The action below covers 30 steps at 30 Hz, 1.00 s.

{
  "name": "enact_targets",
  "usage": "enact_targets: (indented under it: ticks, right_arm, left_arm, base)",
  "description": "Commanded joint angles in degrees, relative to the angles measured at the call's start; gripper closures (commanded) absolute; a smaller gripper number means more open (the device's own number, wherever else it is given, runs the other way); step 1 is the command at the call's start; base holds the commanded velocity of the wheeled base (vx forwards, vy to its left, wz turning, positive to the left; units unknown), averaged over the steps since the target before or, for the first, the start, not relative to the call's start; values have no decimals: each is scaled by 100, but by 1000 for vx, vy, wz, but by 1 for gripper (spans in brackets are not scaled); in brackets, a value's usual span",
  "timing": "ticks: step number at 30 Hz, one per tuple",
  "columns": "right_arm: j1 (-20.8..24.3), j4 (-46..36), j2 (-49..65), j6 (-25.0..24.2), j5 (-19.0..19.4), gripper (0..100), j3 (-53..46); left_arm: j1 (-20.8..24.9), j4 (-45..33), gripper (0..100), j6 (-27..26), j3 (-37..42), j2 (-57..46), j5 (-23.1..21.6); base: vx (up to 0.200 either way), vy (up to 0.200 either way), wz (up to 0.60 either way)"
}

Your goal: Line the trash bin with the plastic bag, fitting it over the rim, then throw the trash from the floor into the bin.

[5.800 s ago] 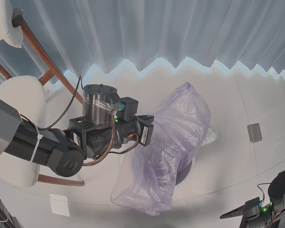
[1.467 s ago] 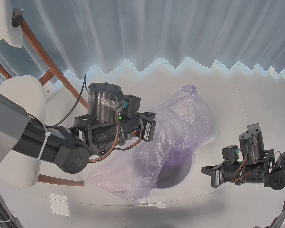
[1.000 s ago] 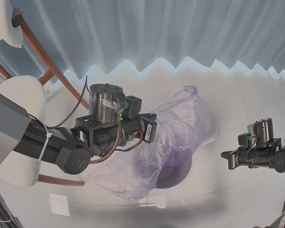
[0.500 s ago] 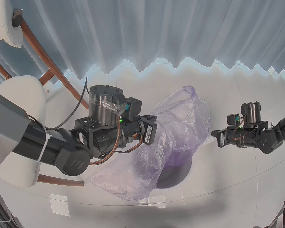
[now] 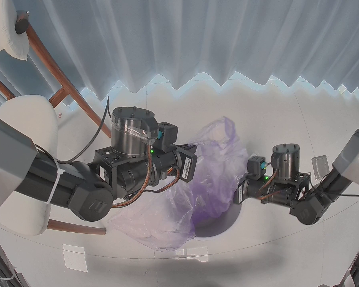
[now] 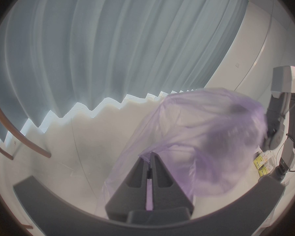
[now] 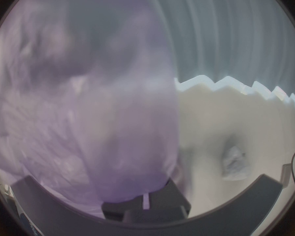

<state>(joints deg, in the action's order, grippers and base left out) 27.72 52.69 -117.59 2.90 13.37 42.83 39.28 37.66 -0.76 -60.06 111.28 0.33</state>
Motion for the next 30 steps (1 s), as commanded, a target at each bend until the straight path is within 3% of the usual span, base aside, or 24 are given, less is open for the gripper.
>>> enact_targets:
  ticks: [1, 6, 13, 18, 30]
  right_arm:
    - [893, 216, -36, -176, 34, 100, -363]
    - [1042, 207, -89, -185, 7, 100, -424]
    - [366, 180, -141, -677, -608, 100, -336]
    - [-48, -22, 351, -677, -792, 100, -512]
    - [-21, -285, 1652, -668, -968, 100, -2208]
  left_arm:
    - [1, -4, 100, 5, 3, -9, 46]
    - [1, -4, 100, 5, 3, -1, 46]
    - [1, -4, 100, 32, 12, -18, 55]
    - [1, -4, 100, 40, 3, -18, 46]
    - [1, -4, 100, 32, 12, -18, 55]
  base:
    - [0, 0, 0]
    - [0, 0, 0]
    - [0, 0, 0]
    - [0, 0, 0]
    - [0, 0, 0]
